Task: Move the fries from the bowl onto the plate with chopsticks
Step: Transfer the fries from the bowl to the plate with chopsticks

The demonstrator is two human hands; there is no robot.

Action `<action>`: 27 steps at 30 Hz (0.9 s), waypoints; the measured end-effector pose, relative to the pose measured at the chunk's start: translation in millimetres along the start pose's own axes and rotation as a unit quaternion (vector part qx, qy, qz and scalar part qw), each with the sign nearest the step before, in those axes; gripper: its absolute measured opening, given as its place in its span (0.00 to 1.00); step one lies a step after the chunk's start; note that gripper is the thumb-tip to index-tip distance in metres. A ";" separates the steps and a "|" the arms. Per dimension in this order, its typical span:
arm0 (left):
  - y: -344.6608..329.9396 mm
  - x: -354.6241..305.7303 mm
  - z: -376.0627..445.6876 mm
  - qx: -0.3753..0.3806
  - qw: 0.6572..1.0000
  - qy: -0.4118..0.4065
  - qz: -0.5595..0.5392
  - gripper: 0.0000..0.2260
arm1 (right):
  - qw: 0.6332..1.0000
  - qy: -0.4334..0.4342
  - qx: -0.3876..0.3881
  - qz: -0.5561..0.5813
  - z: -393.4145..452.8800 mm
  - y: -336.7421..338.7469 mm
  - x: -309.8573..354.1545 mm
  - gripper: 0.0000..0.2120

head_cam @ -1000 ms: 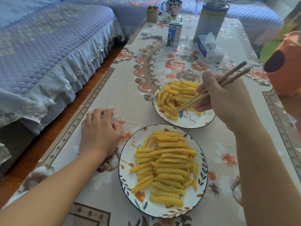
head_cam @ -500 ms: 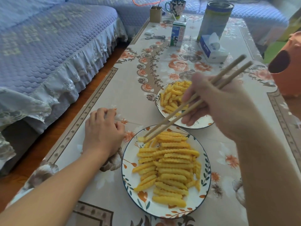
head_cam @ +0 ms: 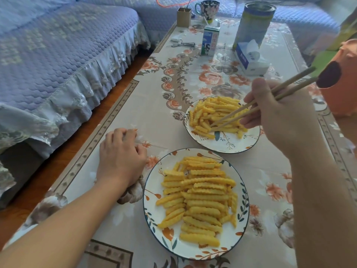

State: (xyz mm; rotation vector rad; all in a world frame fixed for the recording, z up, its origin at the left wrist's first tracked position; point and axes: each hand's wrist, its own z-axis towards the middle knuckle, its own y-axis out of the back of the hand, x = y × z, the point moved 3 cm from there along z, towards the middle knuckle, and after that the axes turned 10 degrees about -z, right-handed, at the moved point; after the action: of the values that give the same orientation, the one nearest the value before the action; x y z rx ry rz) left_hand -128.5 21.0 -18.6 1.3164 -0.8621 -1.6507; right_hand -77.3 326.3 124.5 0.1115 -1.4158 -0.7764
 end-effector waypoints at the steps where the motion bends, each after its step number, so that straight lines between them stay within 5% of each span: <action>1: 0.2 -0.2 -0.1 0.000 1.000 0.000 0.000 0.15 | 1.000 -0.009 0.001 -0.003 1.8 0.7 -3.1 0.19; 18: -0.1 0.8 -0.1 0.001 1.000 -0.003 -0.003 0.17 | 0.999 -0.025 0.031 -0.029 0.2 -10.6 -4.3 0.20; 22: 0.4 -1.6 0.1 -0.001 1.000 -0.002 -0.006 0.18 | 0.998 -0.020 0.021 0.055 -1.3 7.7 7.2 0.22; 27: 0.0 1.3 0.0 0.001 1.000 -0.003 -0.001 0.17 | 0.977 0.006 0.180 0.114 -28.0 -7.1 40.3 0.22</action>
State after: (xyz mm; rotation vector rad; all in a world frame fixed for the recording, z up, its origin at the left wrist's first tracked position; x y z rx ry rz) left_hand -128.6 19.8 -19.1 1.3151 -0.8663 -1.6555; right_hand -56.5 288.7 149.3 0.2284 -1.5149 -0.3251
